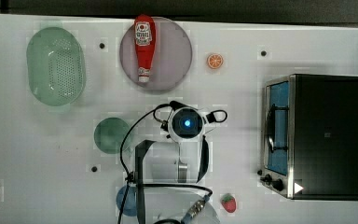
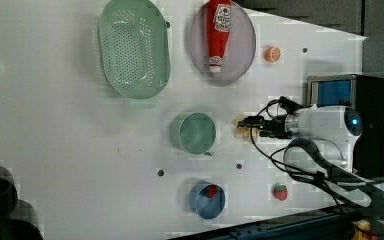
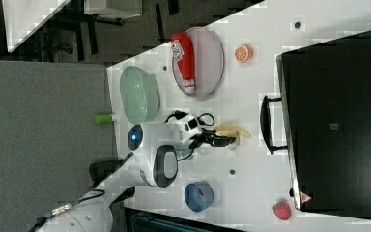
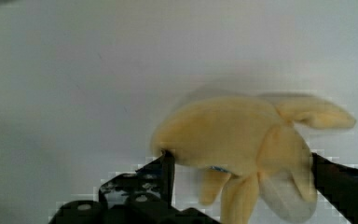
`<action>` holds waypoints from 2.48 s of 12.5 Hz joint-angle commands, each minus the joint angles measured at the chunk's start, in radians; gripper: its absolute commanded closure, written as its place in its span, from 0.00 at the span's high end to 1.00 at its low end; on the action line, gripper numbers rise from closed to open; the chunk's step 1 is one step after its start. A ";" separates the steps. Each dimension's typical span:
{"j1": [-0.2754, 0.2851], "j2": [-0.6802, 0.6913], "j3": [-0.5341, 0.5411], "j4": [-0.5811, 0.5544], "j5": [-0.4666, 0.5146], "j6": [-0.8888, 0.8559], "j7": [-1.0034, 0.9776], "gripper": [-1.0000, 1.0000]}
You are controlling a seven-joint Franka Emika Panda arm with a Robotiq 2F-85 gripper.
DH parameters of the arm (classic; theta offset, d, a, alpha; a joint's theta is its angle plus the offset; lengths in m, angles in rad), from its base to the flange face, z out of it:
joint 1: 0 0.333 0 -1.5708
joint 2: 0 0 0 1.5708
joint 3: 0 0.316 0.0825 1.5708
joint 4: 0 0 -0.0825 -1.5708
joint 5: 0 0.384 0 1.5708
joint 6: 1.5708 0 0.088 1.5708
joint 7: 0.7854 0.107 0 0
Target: Pick Banana and place it in mug.
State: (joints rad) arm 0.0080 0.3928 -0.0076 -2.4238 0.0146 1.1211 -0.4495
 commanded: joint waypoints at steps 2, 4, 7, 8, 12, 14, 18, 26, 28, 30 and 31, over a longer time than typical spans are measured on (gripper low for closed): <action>-0.007 -0.001 -0.017 0.012 -0.020 0.052 -0.040 0.57; -0.007 -0.002 -0.016 0.011 -0.020 0.058 -0.040 0.35; -0.009 -0.081 -0.017 0.012 -0.020 0.048 -0.039 0.32; -0.009 -0.130 -0.017 0.016 -0.020 0.018 -0.039 0.32; -0.008 -0.416 -0.016 0.154 -0.020 -0.496 -0.039 0.32; -0.001 -0.512 -0.001 0.244 -0.020 -0.651 -0.039 0.32; 0.039 -0.600 0.163 0.284 0.062 -0.811 0.210 0.32; 0.050 -0.419 0.425 0.228 0.088 -0.594 0.751 0.32; 0.050 -0.388 0.423 0.170 0.072 -0.483 0.755 0.32; 0.048 -0.347 0.415 0.102 0.063 -0.357 0.754 0.32; 0.049 -0.332 0.416 0.085 0.057 -0.353 0.755 0.32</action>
State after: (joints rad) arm 0.1056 0.0502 0.4253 -2.3535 0.0616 0.7705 0.2571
